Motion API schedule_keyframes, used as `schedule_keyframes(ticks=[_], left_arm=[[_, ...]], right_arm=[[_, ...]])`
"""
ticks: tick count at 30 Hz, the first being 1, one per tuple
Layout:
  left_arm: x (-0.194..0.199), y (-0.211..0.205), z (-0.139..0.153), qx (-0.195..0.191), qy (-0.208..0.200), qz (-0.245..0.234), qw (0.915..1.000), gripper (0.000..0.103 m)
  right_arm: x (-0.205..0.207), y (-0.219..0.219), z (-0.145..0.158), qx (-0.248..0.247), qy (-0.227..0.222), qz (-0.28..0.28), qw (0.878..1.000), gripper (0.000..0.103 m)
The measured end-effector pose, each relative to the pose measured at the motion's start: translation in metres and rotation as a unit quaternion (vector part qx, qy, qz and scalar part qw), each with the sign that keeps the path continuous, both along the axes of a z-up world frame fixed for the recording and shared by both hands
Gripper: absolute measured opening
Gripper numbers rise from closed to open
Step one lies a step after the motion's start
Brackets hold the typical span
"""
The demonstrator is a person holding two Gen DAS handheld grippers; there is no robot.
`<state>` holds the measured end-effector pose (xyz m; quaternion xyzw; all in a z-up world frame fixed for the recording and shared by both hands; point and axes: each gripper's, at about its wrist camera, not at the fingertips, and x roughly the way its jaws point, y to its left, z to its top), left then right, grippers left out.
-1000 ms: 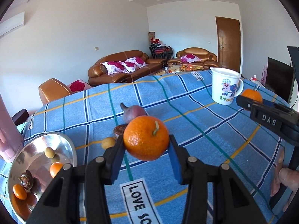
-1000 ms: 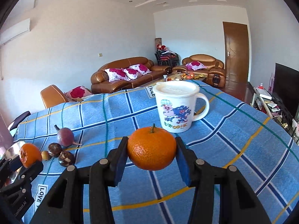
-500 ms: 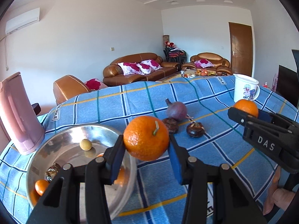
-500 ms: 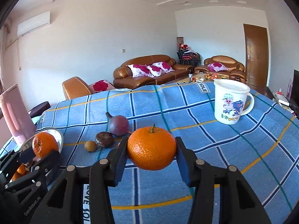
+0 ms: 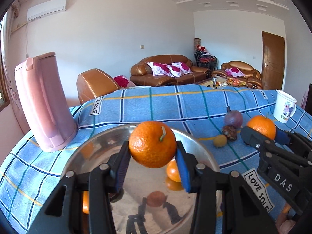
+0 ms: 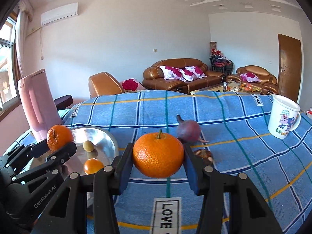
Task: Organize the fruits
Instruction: 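Carry both oranges over the steel bowl, then open both grippers to drop the oranges into the bowl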
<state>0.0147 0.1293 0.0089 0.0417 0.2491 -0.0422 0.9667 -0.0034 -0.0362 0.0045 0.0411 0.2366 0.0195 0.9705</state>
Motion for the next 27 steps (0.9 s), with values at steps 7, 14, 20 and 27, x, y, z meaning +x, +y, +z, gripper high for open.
schedule_keyframes(ticks=[7,14,20,27], left_arm=[[0.006,0.030,-0.003,-0.006,0.010,0.043,0.9990,0.047],[0.014,0.043,-0.012,-0.003,0.035,0.074,0.9966,0.047],[0.020,0.046,-0.019,0.003,0.059,0.088,0.9944,0.047],[0.027,0.051,-0.025,0.003,0.085,0.107,0.9906,0.047]], right_arm=[[0.015,0.044,-0.001,-0.006,-0.003,0.037,0.999,0.051],[0.040,0.070,-0.006,-0.003,0.018,0.050,0.999,0.051],[0.058,0.080,-0.014,0.007,0.052,0.051,0.997,0.051],[0.073,0.079,-0.024,0.017,0.101,0.067,0.992,0.051]])
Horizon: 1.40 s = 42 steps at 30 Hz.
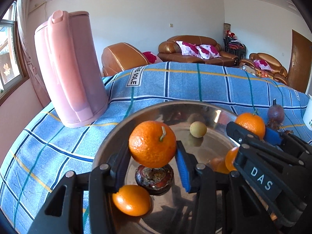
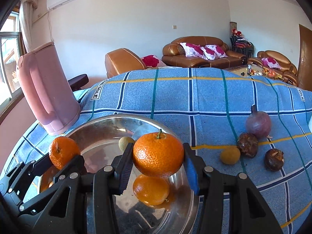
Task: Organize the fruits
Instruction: 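Open both grippers to drop the oranges into the bowl, then withdraw both grippers from the bowl toward the remaining fruits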
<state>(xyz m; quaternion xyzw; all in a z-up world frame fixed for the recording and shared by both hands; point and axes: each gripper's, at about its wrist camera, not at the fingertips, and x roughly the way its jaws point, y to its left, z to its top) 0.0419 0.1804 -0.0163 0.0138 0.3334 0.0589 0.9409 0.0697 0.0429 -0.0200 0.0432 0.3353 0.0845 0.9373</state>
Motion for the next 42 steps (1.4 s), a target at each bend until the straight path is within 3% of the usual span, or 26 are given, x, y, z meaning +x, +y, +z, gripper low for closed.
schedule_keyframes(ticks=[10,12,16,21,23,26,30,42], left_arm=[[0.003,0.008,-0.003,-0.003,0.006,0.028,0.9996,0.051],[0.003,0.009,-0.003,0.002,0.002,0.037,0.9993,0.056],[0.000,0.015,0.000,-0.003,-0.013,0.058,0.9982,0.078],[-0.008,0.022,0.009,-0.010,-0.049,0.087,0.9949,0.103],[-0.015,0.022,0.014,-0.003,-0.075,0.095,0.9926,0.103],[-0.020,0.016,0.017,0.024,-0.100,0.097,0.9899,0.103],[-0.017,0.006,0.014,0.059,-0.100,0.097,0.9884,0.103],[-0.020,0.011,0.015,0.050,-0.103,0.112,0.9871,0.103]], right_arm=[[0.002,0.004,-0.003,0.004,0.010,0.026,1.000,0.052],[0.000,0.005,-0.001,0.001,0.005,0.020,1.000,0.052],[-0.004,-0.003,0.002,0.014,-0.009,0.004,1.000,0.055],[-0.018,-0.021,0.009,0.035,-0.046,-0.031,0.998,0.073],[-0.021,-0.023,0.011,0.033,-0.054,-0.037,0.997,0.082],[-0.025,-0.023,0.014,0.018,-0.065,-0.041,0.997,0.083],[-0.030,-0.025,0.015,0.011,-0.071,-0.045,0.996,0.083],[-0.045,-0.032,0.020,-0.022,-0.090,-0.053,0.994,0.083]])
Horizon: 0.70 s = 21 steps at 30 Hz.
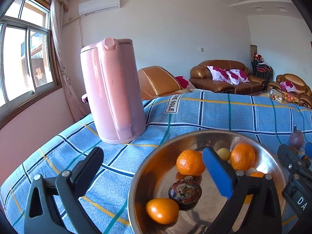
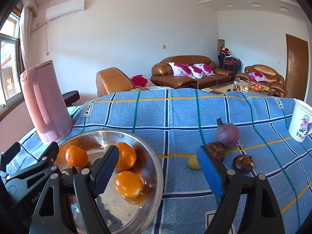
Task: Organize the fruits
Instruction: 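Withdraw both grippers from the bowl toward the remaining fruits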
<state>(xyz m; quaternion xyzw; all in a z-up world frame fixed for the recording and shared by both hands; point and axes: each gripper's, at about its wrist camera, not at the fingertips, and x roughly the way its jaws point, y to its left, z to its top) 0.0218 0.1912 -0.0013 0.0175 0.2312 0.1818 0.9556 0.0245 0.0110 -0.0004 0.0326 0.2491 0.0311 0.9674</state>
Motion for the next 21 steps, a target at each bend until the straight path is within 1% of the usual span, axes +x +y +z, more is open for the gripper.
schedule_keyframes(ticks=[8,13,21], left_arm=[[0.000,0.005,-0.001,-0.018,-0.003,0.003,0.9998,0.103],[-0.005,0.003,-0.001,-0.023,-0.010,0.005,0.9997,0.103],[-0.016,-0.015,0.002,-0.023,-0.025,-0.018,0.9992,0.103]], right_arm=[[-0.009,-0.008,0.001,-0.018,-0.005,-0.010,1.000,0.083],[-0.014,-0.017,0.000,-0.024,-0.002,-0.019,1.000,0.083],[-0.018,-0.038,-0.001,-0.021,0.005,-0.033,0.999,0.083]])
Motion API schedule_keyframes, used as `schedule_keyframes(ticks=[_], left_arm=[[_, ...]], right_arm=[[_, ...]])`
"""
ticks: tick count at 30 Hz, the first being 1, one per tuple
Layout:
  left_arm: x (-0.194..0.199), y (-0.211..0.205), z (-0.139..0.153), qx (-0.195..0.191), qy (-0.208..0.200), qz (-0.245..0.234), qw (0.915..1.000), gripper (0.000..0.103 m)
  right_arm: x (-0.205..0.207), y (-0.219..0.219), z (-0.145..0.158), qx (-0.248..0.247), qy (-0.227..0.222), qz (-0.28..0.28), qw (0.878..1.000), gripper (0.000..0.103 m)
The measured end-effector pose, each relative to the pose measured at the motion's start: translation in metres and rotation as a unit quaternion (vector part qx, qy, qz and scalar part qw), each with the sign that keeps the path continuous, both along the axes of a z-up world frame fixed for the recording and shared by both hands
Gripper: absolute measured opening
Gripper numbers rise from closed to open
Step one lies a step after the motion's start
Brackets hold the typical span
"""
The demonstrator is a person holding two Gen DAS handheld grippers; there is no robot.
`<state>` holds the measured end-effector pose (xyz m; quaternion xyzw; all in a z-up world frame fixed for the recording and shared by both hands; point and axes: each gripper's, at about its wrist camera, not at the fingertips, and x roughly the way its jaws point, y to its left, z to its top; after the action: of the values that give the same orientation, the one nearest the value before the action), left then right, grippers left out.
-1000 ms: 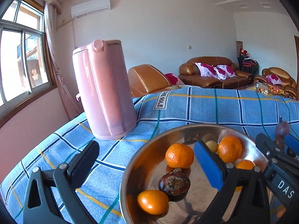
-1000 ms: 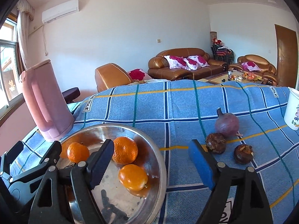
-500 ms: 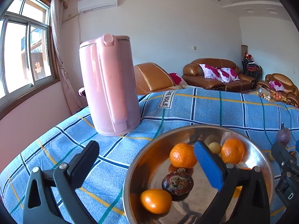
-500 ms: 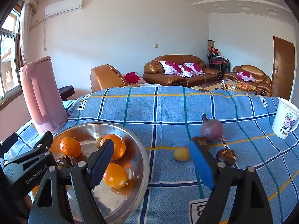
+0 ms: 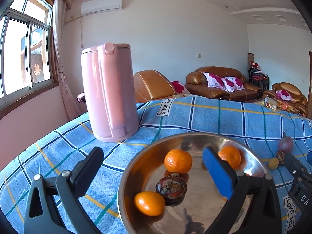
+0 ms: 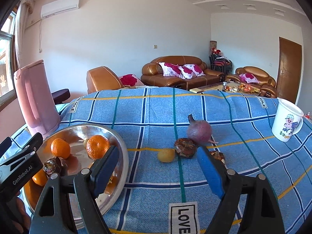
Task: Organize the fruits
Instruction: 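Withdraw both grippers from the bowl toward the remaining fruits, then grasp the yellow fruit with the left gripper while the right gripper grasps a mangosteen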
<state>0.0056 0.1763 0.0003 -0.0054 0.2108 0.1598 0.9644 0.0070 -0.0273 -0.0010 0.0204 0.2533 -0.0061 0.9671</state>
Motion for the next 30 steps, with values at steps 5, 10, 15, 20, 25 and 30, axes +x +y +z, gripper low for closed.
schedule_keyframes(ticks=[5,10,15,20,25,30], left_arm=[[-0.006,-0.021,0.002,0.015,-0.004,-0.023,0.9996,0.103],[-0.008,-0.037,0.000,0.011,0.005,-0.044,0.9989,0.103],[-0.010,-0.057,0.000,0.013,0.013,-0.067,0.9976,0.103],[-0.013,-0.084,0.000,0.021,0.017,-0.094,0.9952,0.103],[-0.007,-0.118,-0.006,0.039,0.053,-0.133,0.9889,0.103],[-0.001,-0.146,-0.014,0.046,0.092,-0.177,0.9788,0.103]], right_arm=[[-0.003,-0.016,0.000,0.000,0.002,-0.010,1.000,0.083],[-0.008,-0.040,-0.001,0.002,0.006,-0.027,1.000,0.083],[-0.013,-0.070,-0.001,0.004,0.009,-0.045,0.999,0.083],[-0.016,-0.100,-0.004,0.014,0.020,-0.063,0.998,0.083],[-0.014,-0.129,-0.009,0.032,0.044,-0.075,0.996,0.083],[-0.002,-0.153,-0.020,0.075,0.085,-0.059,0.992,0.083]])
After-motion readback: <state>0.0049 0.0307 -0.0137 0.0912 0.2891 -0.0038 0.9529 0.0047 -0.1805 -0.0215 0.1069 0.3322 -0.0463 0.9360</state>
